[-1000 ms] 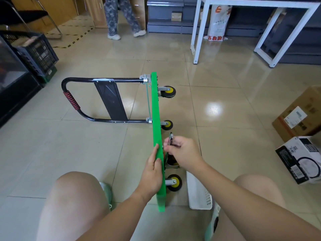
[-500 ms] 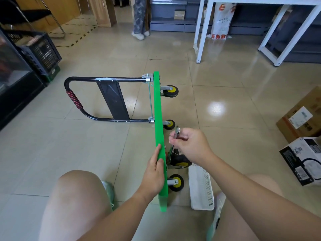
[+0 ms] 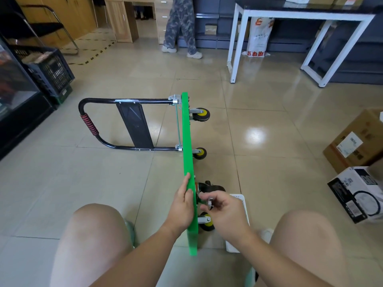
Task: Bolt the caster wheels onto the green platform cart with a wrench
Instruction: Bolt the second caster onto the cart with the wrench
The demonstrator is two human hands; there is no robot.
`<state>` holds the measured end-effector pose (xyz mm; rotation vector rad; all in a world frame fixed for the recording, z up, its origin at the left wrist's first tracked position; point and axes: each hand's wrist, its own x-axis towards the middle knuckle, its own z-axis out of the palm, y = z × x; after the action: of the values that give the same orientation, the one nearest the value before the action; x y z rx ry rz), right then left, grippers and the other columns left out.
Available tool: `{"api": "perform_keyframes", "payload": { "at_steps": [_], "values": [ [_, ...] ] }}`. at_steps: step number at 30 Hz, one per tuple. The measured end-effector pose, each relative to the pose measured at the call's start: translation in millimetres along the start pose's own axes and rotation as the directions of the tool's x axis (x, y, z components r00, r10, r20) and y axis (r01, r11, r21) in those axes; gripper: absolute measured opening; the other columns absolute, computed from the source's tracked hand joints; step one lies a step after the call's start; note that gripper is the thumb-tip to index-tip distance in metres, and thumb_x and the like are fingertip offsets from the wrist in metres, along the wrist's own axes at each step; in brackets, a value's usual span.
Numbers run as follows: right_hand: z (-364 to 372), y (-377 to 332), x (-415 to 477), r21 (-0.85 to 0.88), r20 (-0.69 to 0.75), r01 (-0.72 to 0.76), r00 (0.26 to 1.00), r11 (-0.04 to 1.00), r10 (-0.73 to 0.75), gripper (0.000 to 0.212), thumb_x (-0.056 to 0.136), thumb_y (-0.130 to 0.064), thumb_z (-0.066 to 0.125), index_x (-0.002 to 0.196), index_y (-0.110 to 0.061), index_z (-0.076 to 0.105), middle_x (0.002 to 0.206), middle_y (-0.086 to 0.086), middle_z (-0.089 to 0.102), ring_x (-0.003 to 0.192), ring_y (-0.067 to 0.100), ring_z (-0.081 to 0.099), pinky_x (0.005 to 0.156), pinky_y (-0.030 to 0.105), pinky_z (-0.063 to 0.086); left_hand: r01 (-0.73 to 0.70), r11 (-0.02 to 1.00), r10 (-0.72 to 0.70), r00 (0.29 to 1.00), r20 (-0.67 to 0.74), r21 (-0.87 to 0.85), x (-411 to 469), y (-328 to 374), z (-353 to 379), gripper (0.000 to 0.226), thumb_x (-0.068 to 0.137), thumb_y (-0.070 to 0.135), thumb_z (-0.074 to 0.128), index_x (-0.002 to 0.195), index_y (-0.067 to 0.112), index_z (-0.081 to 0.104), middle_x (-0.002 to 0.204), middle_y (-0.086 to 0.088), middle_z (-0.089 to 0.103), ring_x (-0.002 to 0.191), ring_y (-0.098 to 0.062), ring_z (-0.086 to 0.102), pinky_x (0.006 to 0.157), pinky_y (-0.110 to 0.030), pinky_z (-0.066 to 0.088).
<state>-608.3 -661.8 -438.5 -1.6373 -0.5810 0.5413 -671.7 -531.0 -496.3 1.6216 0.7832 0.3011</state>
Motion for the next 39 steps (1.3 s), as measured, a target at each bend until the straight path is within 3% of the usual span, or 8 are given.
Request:
{"api": "perform_keyframes", "payload": {
  "at_steps": [2,6,9,13,17,27,35,39],
  "values": [
    [4,5,1,0.016,0.017,-0.02,1.0,1.0,0.019,0.06,0.083,0.017,0.067,0.082,-0.043,0.076,0.096,-0.007,0.076,0.098,0.017,0.072,0.089,0.039,0.058,0.0,1.0,-0.001,1.0,-0.008,-0.004,-1,3,0,0.051,0.111,0.027,0.032,0.161,0.038,0.028,0.153,0.005,0.042,0.127,0.002,0.05,0.102,-0.004,0.034],
    [6,-5,17,-0.015,0.03,-0.039,0.999,0.999,0.04,0.048,0.084,0.01,0.068,0.078,-0.037,0.074,0.088,-0.009,0.076,0.088,0.007,0.071,0.088,0.03,0.056,-0.02,1.0,0.02,1.0,-0.004,-0.008,0,-3,-1,0.054,0.106,0.038,0.033,0.159,0.043,0.027,0.159,0.002,0.041,0.145,-0.008,0.04,0.126,-0.033,0.027],
    [6,-18,41,-0.064,0.072,-0.036,0.997,0.997,0.04,0.031,0.085,0.003,0.07,0.085,-0.029,0.072,0.089,-0.01,0.076,0.09,0.006,0.071,0.088,0.025,0.055,-0.02,1.0,0.02,1.0,-0.017,0.006,0,-2,0,0.051,0.112,0.025,0.031,0.16,0.041,0.026,0.162,0.006,0.037,0.148,-0.004,0.034,0.124,-0.024,0.022],
    [8,-21,87,-0.154,0.084,-0.119,0.988,0.981,0.133,0.018,0.088,-0.006,0.07,0.09,-0.023,0.07,0.093,-0.006,0.076,0.093,0.009,0.072,0.091,0.036,0.058,-0.01,1.0,0.01,1.0,-0.024,0.023,0,-1,2,0.052,0.112,0.021,0.03,0.162,0.036,0.027,0.161,0.009,0.035,0.145,0.0,0.032,0.117,-0.016,0.02],
    [8,-29,117,-0.213,0.195,-0.188,0.953,0.959,0.231,0.01,0.09,-0.005,0.07,0.092,-0.015,0.067,0.093,0.006,0.074,0.085,0.019,0.072,0.081,0.038,0.062,0.0,1.0,0.001,1.0,-0.032,0.019,2,-1,2,0.052,0.112,0.02,0.03,0.161,0.038,0.029,0.159,0.01,0.037,0.146,-0.002,0.033,0.119,-0.019,0.021],
    [-7,-46,58,-0.069,0.081,-0.067,0.994,0.995,0.072,0.022,0.084,0.005,0.072,0.085,-0.017,0.07,0.084,-0.006,0.076,0.085,0.005,0.072,0.083,0.021,0.056,-0.028,0.999,0.029,0.999,-0.021,0.044,4,-8,1,0.051,0.112,0.022,0.032,0.161,0.038,0.028,0.16,0.008,0.036,0.142,0.002,0.034,0.109,-0.005,0.02],
    [-7,-5,-3,0.048,-0.04,-0.024,0.999,0.999,0.026,0.041,0.081,0.019,0.068,0.084,-0.021,0.074,0.094,-0.004,0.077,0.092,0.011,0.073,0.085,0.028,0.058,-0.005,1.0,0.005,1.0,-0.022,-0.028,3,-5,3,0.056,0.103,0.04,0.033,0.159,0.047,0.03,0.16,0.006,0.04,0.145,-0.008,0.039,0.127,-0.037,0.026],
    [0,8,-10,0.086,-0.031,0.005,1.0,0.996,-0.003,0.047,0.08,0.015,0.068,0.085,-0.031,0.078,0.101,-0.002,0.077,0.104,0.018,0.071,0.092,0.044,0.057,0.001,0.999,-0.002,1.0,-0.03,-0.041,3,-2,3,0.052,0.111,0.024,0.032,0.159,0.044,0.031,0.152,0.006,0.045,0.126,-0.002,0.051,0.105,-0.012,0.037]
  ]
}}
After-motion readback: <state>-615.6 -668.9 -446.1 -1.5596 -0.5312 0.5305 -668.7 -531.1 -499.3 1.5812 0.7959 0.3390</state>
